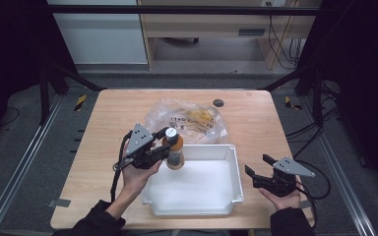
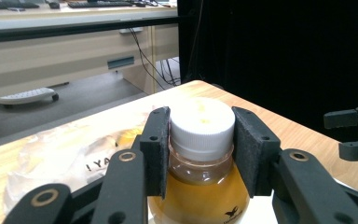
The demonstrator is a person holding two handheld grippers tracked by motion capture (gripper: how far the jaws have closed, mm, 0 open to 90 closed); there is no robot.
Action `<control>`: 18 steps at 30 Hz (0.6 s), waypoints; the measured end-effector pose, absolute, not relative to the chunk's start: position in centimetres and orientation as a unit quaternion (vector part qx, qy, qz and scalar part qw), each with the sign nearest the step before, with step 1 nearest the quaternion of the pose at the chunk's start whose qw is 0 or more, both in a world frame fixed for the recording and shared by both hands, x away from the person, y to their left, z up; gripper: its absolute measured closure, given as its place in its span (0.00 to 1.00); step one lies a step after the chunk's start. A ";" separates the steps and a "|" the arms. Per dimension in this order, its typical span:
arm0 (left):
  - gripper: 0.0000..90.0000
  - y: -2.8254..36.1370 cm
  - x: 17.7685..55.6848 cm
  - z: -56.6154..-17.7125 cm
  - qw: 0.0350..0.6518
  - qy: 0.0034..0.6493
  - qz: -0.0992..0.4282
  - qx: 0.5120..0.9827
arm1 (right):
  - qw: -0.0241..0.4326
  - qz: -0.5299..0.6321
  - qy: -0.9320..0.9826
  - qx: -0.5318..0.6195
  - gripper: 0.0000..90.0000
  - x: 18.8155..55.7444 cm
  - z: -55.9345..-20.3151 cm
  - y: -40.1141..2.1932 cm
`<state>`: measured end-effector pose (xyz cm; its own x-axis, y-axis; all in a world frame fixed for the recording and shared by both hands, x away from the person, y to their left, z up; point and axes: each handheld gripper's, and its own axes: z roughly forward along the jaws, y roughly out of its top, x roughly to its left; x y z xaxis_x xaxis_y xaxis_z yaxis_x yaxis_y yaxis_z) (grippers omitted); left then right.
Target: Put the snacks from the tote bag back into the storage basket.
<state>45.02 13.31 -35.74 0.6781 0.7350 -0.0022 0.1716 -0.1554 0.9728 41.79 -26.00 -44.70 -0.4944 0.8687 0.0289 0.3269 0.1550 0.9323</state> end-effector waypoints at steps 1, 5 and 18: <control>0.65 13.2 44.9 -35.9 0.567 0.315 0.247 0.720 | 0.273 0.495 0.709 0.422 0.24 41.8 -44.7 -26.0; 0.65 12.9 44.7 -36.3 0.563 0.311 0.244 0.725 | 0.274 0.493 0.711 0.420 0.24 41.8 -44.8 -26.0; 0.65 12.4 44.0 -38.4 0.553 0.312 0.232 0.737 | 0.273 0.491 0.713 0.421 0.24 41.6 -44.9 -26.0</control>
<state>43.97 12.43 -38.35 0.6970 0.7170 -0.0024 0.2033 -0.1945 0.9596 41.57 -26.03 -44.95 -0.4972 0.8673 0.0242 0.3324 0.1647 0.9287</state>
